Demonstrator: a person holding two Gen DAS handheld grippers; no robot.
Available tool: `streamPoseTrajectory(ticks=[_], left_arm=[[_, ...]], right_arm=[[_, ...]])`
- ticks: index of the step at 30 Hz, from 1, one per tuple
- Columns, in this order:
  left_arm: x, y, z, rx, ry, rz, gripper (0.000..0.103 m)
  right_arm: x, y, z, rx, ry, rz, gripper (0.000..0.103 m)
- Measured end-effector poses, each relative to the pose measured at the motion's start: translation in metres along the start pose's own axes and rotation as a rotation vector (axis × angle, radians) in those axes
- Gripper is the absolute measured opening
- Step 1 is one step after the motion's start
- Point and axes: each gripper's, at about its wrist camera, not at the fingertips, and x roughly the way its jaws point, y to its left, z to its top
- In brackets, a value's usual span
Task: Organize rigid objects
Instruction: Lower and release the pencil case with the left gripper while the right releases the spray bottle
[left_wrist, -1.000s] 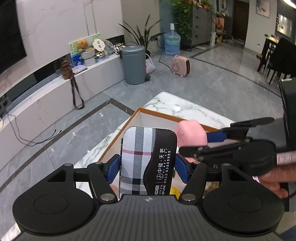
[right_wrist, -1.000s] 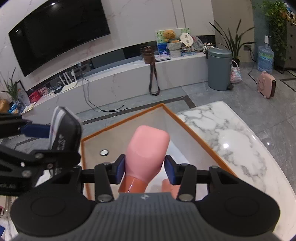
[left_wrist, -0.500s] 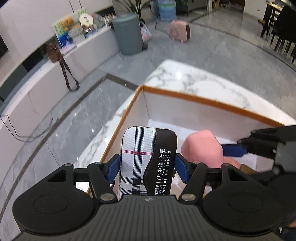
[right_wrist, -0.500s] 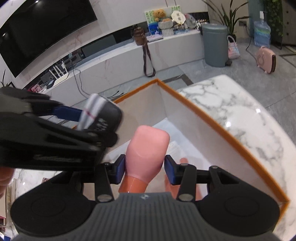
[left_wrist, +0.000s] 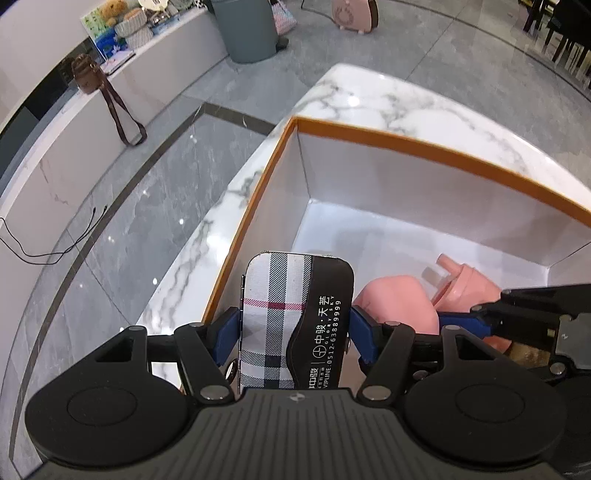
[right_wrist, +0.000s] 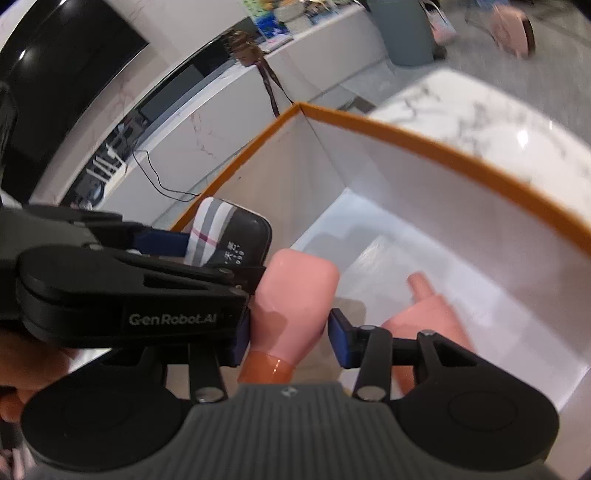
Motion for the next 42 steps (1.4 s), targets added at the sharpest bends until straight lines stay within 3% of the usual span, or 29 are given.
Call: streamPoseTrajectory(ticks=[9,22,26,34,42], left_arm=[[0.017,-0.004,0.001,0.070,0.094,0.003,0.073],[0.031,-0.018,0.004,0.147,0.177,0.070,0.072],[0.035,-0.022,0.005,0.159,0.189,0.082,0.072],[0.043,-0.038,0.006,0.223,0.146,0.136,0.077],[0.030,-0.032,0.010,0.175,0.104,0.132,0.080]], right_arm=[[0.022,0.001,-0.009,0.128,0.065,-0.012,0.046],[0.044,0.003,-0.009,0.161,0.149,-0.002,0.048],[0.045,0.000,-0.009,0.172,0.159,0.018,0.055],[0.033,0.008,-0.006,0.099,0.107,-0.020,0.062],[0.022,0.008,-0.001,0.075,0.064,-0.046,0.063]])
